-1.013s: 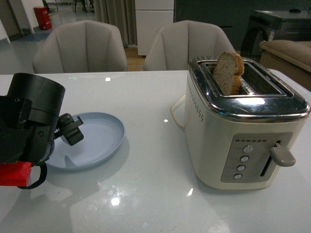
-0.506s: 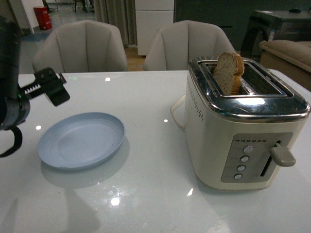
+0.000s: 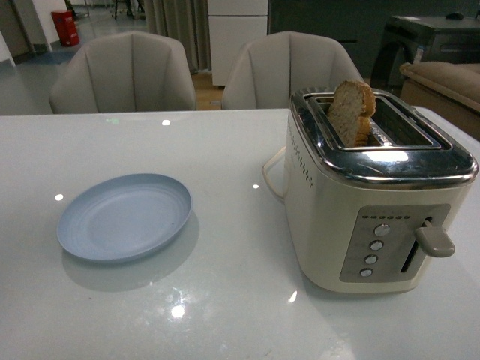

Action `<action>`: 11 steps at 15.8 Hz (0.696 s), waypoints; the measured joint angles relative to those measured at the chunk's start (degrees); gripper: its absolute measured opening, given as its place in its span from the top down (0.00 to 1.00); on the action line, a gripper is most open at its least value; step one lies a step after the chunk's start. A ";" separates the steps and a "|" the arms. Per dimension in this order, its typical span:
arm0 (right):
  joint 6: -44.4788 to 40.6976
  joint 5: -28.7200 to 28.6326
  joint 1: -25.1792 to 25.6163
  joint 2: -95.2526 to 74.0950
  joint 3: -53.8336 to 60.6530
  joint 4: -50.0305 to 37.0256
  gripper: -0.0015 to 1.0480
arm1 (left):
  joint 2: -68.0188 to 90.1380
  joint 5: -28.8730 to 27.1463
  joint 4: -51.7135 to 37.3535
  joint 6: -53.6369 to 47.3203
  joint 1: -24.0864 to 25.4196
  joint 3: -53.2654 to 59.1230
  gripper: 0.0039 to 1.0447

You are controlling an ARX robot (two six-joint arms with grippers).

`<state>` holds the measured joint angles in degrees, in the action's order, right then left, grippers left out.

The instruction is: Left arm holds plate, right arm toasts bread

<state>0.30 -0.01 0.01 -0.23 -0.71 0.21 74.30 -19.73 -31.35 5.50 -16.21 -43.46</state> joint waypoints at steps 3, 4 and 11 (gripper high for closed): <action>0.00 -0.02 0.00 0.00 0.00 0.00 0.06 | -11.93 7.82 -3.58 -4.15 4.83 14.88 0.58; 0.00 0.00 0.00 0.00 0.00 0.00 0.06 | -13.79 9.07 -4.46 -4.46 6.03 18.82 0.71; 0.00 0.00 0.00 0.00 0.00 0.00 0.06 | -25.53 14.05 -5.49 -4.63 10.69 31.95 0.99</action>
<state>0.30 -0.01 0.01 -0.23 -0.71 0.21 48.77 -5.67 -36.84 0.86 -5.52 -11.51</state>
